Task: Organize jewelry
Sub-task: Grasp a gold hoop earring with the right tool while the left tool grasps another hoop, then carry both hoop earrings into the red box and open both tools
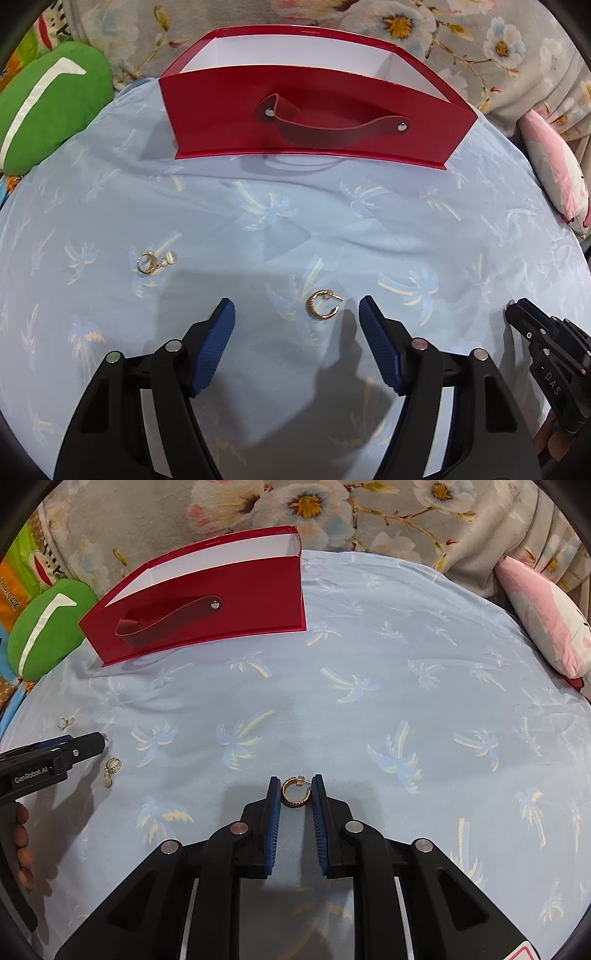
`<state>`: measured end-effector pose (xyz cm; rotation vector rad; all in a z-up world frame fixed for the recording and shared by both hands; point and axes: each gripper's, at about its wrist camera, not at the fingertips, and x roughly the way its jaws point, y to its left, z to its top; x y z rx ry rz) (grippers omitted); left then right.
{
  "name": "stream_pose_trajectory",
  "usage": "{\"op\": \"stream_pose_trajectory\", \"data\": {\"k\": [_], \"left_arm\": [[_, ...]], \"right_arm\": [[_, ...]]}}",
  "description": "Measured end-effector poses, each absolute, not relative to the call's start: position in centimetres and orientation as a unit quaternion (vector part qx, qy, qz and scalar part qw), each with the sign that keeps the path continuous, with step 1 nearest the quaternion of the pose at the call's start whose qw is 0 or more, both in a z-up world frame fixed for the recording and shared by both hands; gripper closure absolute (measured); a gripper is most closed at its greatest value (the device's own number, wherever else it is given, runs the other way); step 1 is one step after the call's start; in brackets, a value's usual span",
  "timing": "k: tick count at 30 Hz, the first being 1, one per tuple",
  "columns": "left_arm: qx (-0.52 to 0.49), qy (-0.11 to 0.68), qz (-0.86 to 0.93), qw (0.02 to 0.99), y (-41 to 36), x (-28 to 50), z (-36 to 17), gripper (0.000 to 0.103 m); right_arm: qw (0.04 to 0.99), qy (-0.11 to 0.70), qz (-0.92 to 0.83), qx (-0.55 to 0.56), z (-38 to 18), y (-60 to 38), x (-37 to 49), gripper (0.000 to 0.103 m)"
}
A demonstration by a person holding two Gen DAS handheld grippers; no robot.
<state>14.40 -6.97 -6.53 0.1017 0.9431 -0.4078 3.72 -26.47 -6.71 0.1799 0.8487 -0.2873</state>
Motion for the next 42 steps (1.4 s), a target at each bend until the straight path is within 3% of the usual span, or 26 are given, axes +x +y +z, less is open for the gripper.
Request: {"op": "stream_pose_trajectory", "data": {"k": [2,10,31,42], "left_arm": [[0.055,0.445,-0.196,0.872,-7.4,14.4,-6.6,0.043],[0.074,0.428,-0.197,0.879,-8.1,14.1,-6.6,0.087],[0.021,0.426,-0.197,0.883,-3.0,13.6,-3.7,0.087],[0.023,0.382,-0.186,0.905,-1.2,15.0,1.2,0.087]], "right_arm": [[0.898,0.409,-0.138,0.088,-6.7,-26.5,3.7,0.088],[0.898,0.408,-0.135,0.095,-6.7,-26.7,3.6,0.087],[0.903,0.398,-0.119,0.112,-6.1,-26.3,3.2,0.088],[0.927,0.350,-0.091,0.101,-0.8,-25.5,4.6,0.088]]}}
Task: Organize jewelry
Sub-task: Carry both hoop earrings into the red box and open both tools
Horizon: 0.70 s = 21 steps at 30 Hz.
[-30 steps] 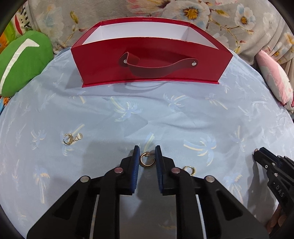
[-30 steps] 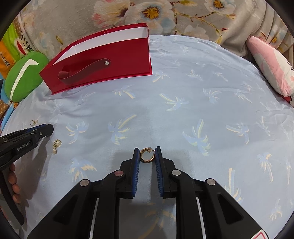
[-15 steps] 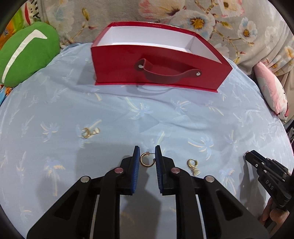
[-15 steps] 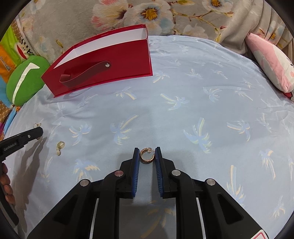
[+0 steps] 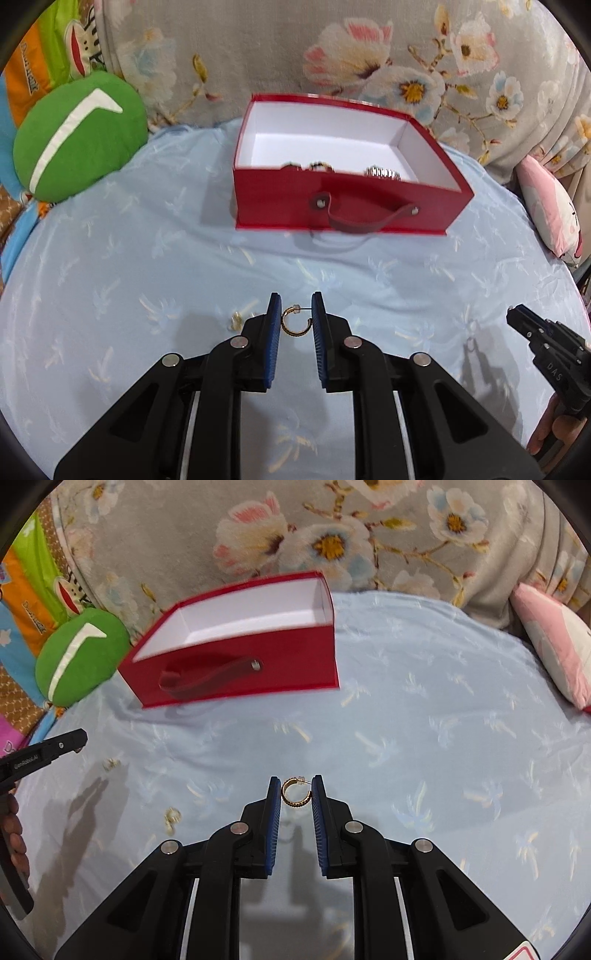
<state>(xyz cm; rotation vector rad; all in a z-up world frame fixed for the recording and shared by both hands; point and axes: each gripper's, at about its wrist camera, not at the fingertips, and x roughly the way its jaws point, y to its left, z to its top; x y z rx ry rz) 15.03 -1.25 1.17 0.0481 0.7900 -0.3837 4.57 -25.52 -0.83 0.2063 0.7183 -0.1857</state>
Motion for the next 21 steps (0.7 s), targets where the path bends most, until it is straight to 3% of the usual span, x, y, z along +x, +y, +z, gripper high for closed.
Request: {"op": "stream_pose_trajectory", "data": {"k": [12,21], "left_arm": [[0.034,0.286,-0.185,0.940,-3.6,21.3,10.3,0.087],[0.035,0.251,-0.190,0.949,-7.9,27.9,13.9,0.087]], "right_arm": [[0.968,0.242,-0.051,0.052,10.6,-26.0,11.4,0.088],[0.972,0.226,-0.026,0.059,14.4,-27.5,20.3,0.088]]}}
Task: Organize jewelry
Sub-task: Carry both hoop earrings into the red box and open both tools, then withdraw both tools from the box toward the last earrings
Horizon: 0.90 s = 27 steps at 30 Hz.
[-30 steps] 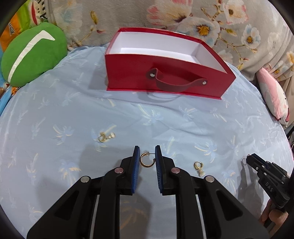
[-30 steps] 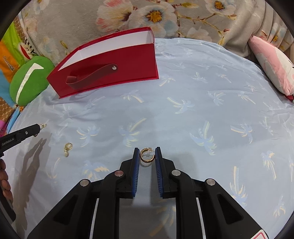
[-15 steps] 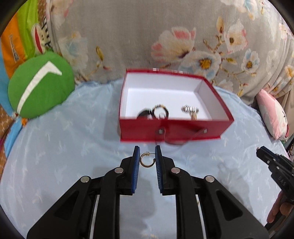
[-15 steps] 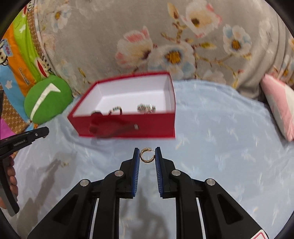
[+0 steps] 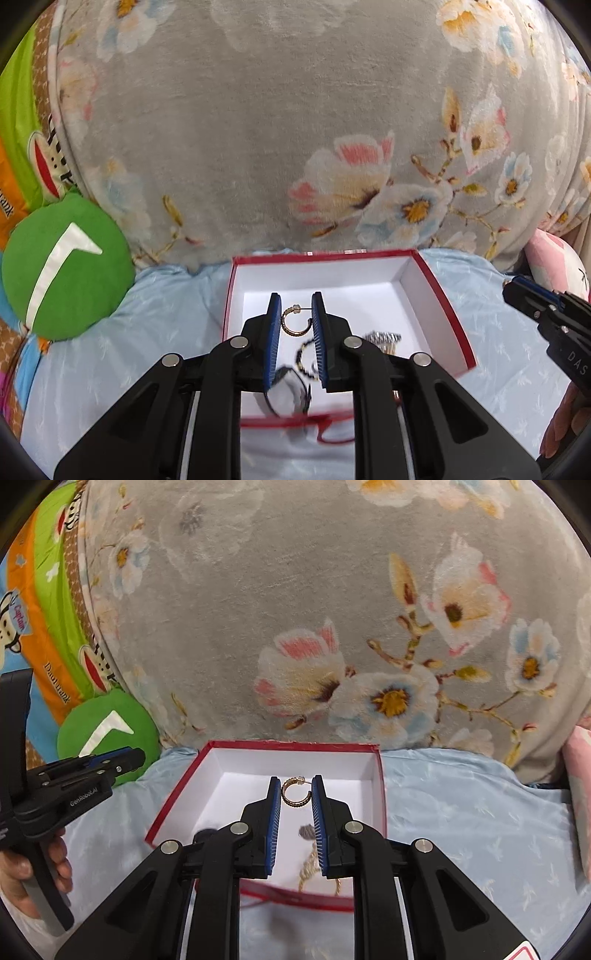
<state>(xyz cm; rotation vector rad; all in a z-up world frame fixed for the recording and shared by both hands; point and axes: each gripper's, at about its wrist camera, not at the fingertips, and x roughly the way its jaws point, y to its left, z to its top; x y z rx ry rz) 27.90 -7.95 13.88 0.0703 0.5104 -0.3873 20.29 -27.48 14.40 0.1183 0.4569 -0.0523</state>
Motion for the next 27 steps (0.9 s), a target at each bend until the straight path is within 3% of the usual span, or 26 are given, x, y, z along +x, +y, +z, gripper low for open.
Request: {"op": "stream_pose_trajectory", "data": {"k": [16,17,18,20,21,22,27], "left_arm": [[0.061,0.284,-0.172,0.941,-12.9,36.5,9.9,0.086],[0.059,0.286,-0.168,0.941,-13.0,36.8,9.7,0.086],[0.057,0.287,-0.160,0.943,-13.1,37.1,9.3,0.084],[0.055,0.294,-0.152,0.942,-13.3,37.7,8.9,0.062],[0.049,0.300,-0.150,0.941,-13.2,38.0,8.6,0.045],[0.044,0.298,-0.151,0.941,-13.0,38.0,8.4,0.040],[0.027,0.304,-0.158,0.939,-12.2,37.9,8.1,0.038]], "right_arm": [[0.961,0.268,-0.032,0.063,10.2,-28.9,29.9,0.086],[0.962,0.266,-0.031,0.064,10.0,-29.0,30.0,0.081],[0.962,0.263,-0.034,0.062,9.9,-29.1,30.1,0.069],[0.964,0.254,-0.042,0.061,9.9,-29.2,30.1,0.055],[0.966,0.246,-0.044,0.061,9.9,-29.3,30.0,0.053],[0.967,0.242,-0.046,0.061,10.0,-29.3,29.9,0.052],[0.969,0.231,-0.044,0.072,10.3,-29.7,29.2,0.049]]}}
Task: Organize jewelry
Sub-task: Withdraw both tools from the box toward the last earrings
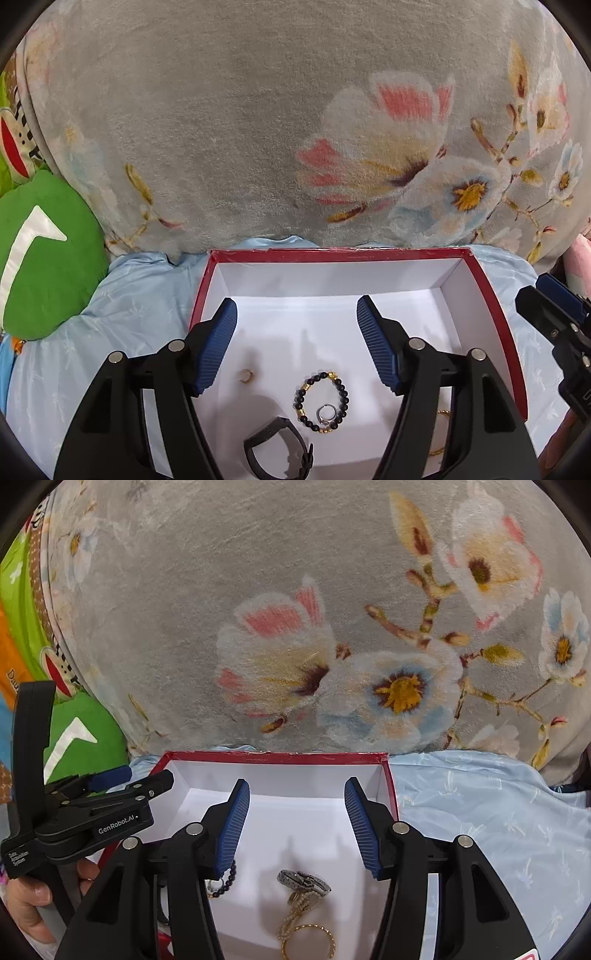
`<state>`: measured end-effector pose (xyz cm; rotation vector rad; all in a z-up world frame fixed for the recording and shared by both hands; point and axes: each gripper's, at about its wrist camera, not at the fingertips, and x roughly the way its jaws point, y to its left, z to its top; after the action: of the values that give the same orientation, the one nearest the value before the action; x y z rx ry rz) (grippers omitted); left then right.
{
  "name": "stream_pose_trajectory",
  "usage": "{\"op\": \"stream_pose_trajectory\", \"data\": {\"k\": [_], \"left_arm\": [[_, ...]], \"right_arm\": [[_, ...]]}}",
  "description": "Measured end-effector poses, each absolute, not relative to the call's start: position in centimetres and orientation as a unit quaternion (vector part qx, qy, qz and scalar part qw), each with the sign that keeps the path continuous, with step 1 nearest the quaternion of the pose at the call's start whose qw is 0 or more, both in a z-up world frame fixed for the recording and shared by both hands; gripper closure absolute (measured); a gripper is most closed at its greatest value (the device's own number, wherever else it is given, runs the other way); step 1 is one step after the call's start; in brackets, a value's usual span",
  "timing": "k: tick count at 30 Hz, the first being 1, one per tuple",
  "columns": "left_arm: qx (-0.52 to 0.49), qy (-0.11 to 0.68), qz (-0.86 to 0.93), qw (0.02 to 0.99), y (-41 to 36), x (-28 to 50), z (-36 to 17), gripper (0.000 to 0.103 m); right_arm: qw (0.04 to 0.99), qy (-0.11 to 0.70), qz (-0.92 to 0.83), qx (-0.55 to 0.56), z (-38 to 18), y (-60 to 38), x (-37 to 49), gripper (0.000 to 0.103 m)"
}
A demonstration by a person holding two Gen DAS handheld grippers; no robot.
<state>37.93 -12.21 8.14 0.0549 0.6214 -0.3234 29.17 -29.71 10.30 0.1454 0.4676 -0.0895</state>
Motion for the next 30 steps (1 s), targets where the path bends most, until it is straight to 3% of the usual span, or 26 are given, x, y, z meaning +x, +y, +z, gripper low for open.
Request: {"op": "stream_pose_trajectory", "data": {"k": [19,30], "left_arm": [[-0.007,0.302,-0.157,0.940,-3.5,30.6,10.1,0.036],[0.057,0.377,-0.137,0.914,0.6,22.7,1.0,0.036]], "right_arm": [[0.971,0.236,-0.008,0.045,9.6,-24.4,18.9,0.044],[0.938,0.341,0.019,0.061,0.5,-18.9,11.2,0.042]]}}
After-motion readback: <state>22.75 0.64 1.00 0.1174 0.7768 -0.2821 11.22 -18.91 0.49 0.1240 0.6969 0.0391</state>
